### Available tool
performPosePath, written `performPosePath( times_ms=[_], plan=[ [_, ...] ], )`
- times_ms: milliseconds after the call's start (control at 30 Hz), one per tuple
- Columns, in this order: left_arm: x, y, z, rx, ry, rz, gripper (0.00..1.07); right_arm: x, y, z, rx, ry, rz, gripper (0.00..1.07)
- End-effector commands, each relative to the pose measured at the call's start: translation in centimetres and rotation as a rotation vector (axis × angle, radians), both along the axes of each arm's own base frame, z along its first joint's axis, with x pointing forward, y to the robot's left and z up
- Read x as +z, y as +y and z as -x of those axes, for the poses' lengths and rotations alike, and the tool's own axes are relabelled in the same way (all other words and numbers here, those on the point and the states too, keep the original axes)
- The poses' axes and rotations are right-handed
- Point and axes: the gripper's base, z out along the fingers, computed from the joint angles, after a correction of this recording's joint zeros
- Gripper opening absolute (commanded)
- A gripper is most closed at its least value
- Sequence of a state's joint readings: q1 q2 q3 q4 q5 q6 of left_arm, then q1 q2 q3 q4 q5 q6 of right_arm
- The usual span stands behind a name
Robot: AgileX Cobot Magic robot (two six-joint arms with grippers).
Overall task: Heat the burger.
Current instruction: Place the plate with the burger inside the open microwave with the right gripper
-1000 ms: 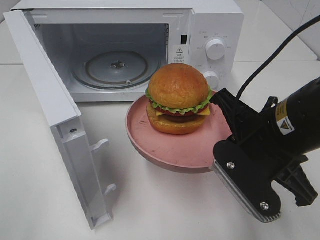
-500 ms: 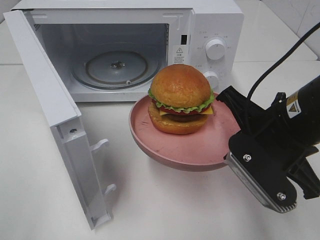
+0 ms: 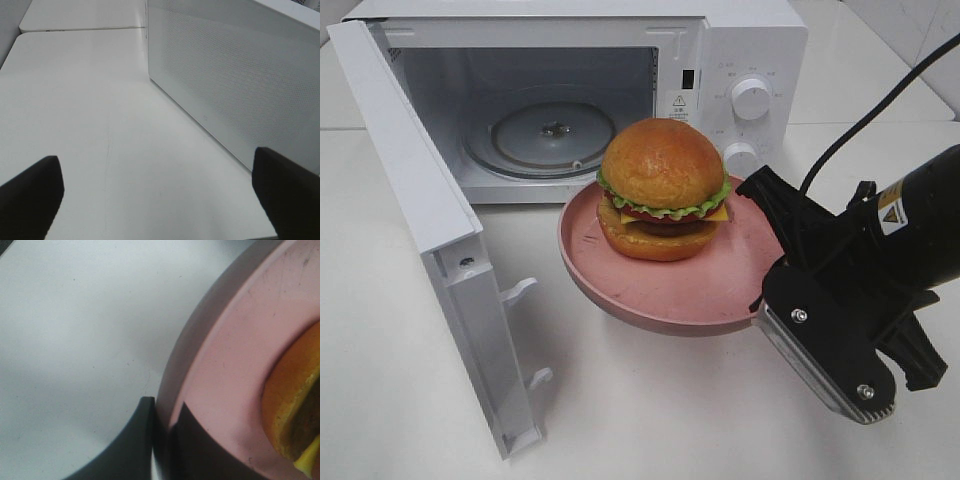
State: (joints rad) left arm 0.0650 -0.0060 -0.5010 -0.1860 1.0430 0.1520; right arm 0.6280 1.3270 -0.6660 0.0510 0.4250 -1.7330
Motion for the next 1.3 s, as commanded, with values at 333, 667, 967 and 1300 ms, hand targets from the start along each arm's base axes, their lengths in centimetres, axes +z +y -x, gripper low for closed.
performPosePath(
  times_ms=[333,667,967,1300],
  plan=[
    [-0.1,0.0,0.3,-0.006,-0.02,0.001,0.96,0.9,1.7,-1.6,0.02,-0.059,-0.045,0.0],
    [-0.1,0.0,0.3,-0.006,-0.02,0.001,0.96,1.1,4.3,-3.4,0.054,-0.064,-0.05,0.0],
    [-0.1,0.0,0.3,-0.006,-0.02,0.001,0.96,1.1,5.8,-5.3,0.054,-0.064,-0.051,0.0],
    [-0.1,0.0,0.3,-0.006,-0.02,0.001,0.96,0.6,7.4,-7.2,0.054,-0.06,-0.048,0.0]
  ],
)
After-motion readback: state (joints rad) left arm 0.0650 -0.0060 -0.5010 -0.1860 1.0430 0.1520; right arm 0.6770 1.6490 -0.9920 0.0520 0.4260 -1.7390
